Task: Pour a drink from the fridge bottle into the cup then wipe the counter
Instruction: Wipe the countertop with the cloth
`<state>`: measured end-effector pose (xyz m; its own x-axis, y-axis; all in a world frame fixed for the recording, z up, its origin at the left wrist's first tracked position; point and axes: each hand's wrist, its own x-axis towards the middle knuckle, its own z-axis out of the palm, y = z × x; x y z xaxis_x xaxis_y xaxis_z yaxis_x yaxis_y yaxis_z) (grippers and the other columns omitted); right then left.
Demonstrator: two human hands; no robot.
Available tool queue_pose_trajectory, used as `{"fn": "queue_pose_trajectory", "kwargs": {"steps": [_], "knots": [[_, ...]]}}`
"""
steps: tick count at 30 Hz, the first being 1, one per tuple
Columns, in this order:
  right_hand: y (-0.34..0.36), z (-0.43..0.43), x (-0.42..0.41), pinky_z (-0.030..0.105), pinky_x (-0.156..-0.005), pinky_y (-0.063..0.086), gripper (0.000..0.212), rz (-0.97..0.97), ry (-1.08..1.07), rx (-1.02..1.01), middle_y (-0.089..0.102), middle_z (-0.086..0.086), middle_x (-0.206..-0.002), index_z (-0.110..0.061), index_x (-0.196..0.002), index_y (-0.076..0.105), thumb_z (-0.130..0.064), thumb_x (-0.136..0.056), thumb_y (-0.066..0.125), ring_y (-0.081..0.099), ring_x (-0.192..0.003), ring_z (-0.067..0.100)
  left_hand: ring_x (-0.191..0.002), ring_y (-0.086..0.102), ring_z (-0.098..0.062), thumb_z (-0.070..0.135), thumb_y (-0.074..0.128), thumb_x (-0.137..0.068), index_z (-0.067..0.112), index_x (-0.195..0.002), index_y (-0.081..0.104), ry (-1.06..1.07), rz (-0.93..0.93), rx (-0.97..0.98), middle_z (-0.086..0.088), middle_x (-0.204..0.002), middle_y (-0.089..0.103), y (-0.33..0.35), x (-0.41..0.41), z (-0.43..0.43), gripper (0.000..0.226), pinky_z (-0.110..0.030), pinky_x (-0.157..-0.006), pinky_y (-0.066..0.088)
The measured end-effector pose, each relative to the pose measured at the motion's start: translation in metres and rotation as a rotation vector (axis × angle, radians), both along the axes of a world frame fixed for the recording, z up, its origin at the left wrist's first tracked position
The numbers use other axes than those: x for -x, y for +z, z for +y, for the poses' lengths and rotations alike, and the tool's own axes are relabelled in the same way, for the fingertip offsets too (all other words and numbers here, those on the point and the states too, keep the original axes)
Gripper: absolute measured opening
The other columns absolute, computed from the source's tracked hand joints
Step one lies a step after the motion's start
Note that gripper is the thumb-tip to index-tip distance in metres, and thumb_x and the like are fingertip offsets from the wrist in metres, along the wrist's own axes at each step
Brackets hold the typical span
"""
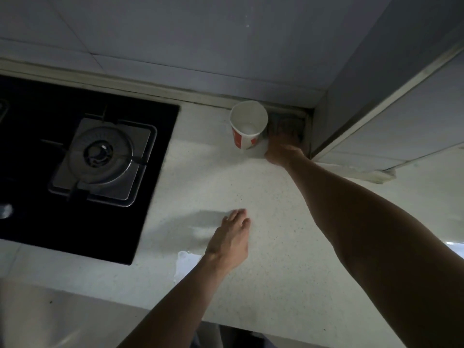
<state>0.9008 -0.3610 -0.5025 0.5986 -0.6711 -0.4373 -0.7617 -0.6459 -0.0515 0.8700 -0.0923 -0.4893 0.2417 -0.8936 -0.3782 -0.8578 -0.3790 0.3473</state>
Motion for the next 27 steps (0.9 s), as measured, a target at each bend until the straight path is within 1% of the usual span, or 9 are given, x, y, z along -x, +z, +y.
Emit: {"fn": "queue_pose_trajectory", "kwargs": {"steps": [3, 5, 7, 10, 12, 14, 16, 20, 27], "knots": [[0.001, 0.002, 0.006, 0.053, -0.119, 0.019, 0.099, 0.022, 0.016, 0.003, 0.006, 0.016, -0.161, -0.020, -0.156, -0.003, -0.029, -0.085, 0.065, 0.009, -0.148, 0.039, -0.150, 0.019, -0.024, 0.016, 0.047, -0.098, 0.004, -0.150, 0.032, 0.002, -0.020, 0.012, -0.012, -0.162, 0.020, -0.003, 0.002, 0.001, 0.055, -0.033, -0.123, 0.019], [0.001, 0.008, 0.011, 0.052, -0.113, 0.034, 0.091, 0.019, 0.000, -0.019, 0.026, 0.018, -0.154, -0.019, -0.156, 0.010, -0.028, -0.085, 0.065, 0.028, -0.141, 0.039, -0.148, 0.023, -0.023, 0.016, 0.048, -0.097, 0.003, -0.147, 0.038, -0.004, -0.034, 0.019, -0.013, -0.161, 0.023, -0.004, 0.002, 0.001, 0.052, -0.035, -0.122, 0.022], [0.004, 0.019, 0.018, 0.049, -0.105, 0.044, 0.084, 0.003, 0.013, -0.017, 0.043, 0.016, -0.143, -0.018, -0.153, 0.018, -0.027, -0.084, 0.066, 0.045, -0.130, 0.036, -0.146, 0.027, -0.023, 0.016, 0.048, -0.097, 0.002, -0.143, 0.043, -0.011, -0.029, 0.017, -0.014, -0.159, 0.026, -0.003, 0.001, 0.005, 0.048, -0.036, -0.121, 0.026], [0.011, 0.040, 0.030, 0.043, -0.103, 0.042, 0.069, 0.012, 0.052, 0.026, 0.058, 0.011, -0.116, -0.015, -0.147, 0.033, -0.026, -0.087, 0.064, 0.056, -0.113, 0.030, -0.142, 0.034, -0.021, 0.016, 0.048, -0.098, 0.002, -0.140, 0.046, -0.007, -0.005, 0.018, -0.012, -0.156, 0.031, 0.000, 0.004, 0.021, 0.045, -0.035, -0.118, 0.032], [0.015, 0.057, 0.038, 0.046, -0.114, 0.029, 0.071, 0.051, 0.067, 0.029, 0.054, 0.015, -0.132, -0.015, -0.149, 0.031, -0.029, -0.088, 0.063, 0.048, -0.127, 0.034, -0.139, 0.037, -0.020, 0.016, 0.047, -0.097, 0.003, -0.137, 0.048, -0.020, -0.010, 0.023, -0.011, -0.152, 0.035, 0.003, 0.006, 0.037, 0.042, -0.035, -0.116, 0.034], [0.015, 0.077, 0.049, 0.051, -0.120, 0.016, 0.084, 0.081, 0.065, 0.004, 0.026, 0.019, -0.156, -0.017, -0.155, 0.017, -0.031, -0.087, 0.064, 0.023, -0.143, 0.042, -0.131, 0.042, -0.019, 0.015, 0.046, -0.096, 0.006, -0.128, 0.053, -0.021, -0.019, 0.025, -0.009, -0.144, 0.041, 0.005, 0.007, 0.054, 0.034, -0.034, -0.111, 0.038], [0.015, 0.102, 0.062, 0.053, -0.121, 0.012, 0.088, 0.087, 0.067, -0.002, 0.009, 0.017, -0.160, -0.019, -0.155, 0.013, -0.030, -0.085, 0.065, 0.007, -0.146, 0.046, -0.123, 0.045, -0.020, 0.013, 0.046, -0.094, 0.007, -0.119, 0.056, -0.015, -0.028, 0.014, -0.008, -0.134, 0.047, 0.010, 0.009, 0.072, 0.027, -0.034, -0.105, 0.042], [0.018, 0.165, 0.088, 0.052, -0.121, 0.008, 0.089, 0.089, 0.035, -0.014, 0.001, 0.016, -0.162, -0.020, -0.156, 0.008, -0.032, -0.087, 0.062, 0.000, -0.146, 0.048, -0.121, 0.045, -0.025, 0.012, 0.046, -0.092, 0.007, -0.113, 0.056, -0.051, -0.066, -0.049, -0.009, -0.129, 0.047, 0.016, 0.016, 0.113, 0.024, -0.038, -0.100, 0.045], [0.023, 0.285, 0.132, 0.052, -0.122, 0.007, 0.089, 0.077, 0.010, -0.033, 0.000, 0.016, -0.162, -0.017, -0.156, 0.008, -0.029, -0.086, 0.062, -0.002, -0.146, 0.048, -0.130, 0.040, -0.027, 0.008, 0.046, -0.087, 0.006, -0.121, 0.053, -0.048, -0.119, -0.041, -0.012, -0.147, 0.038, 0.009, 0.029, 0.197, 0.034, -0.037, -0.102, 0.043]]}}
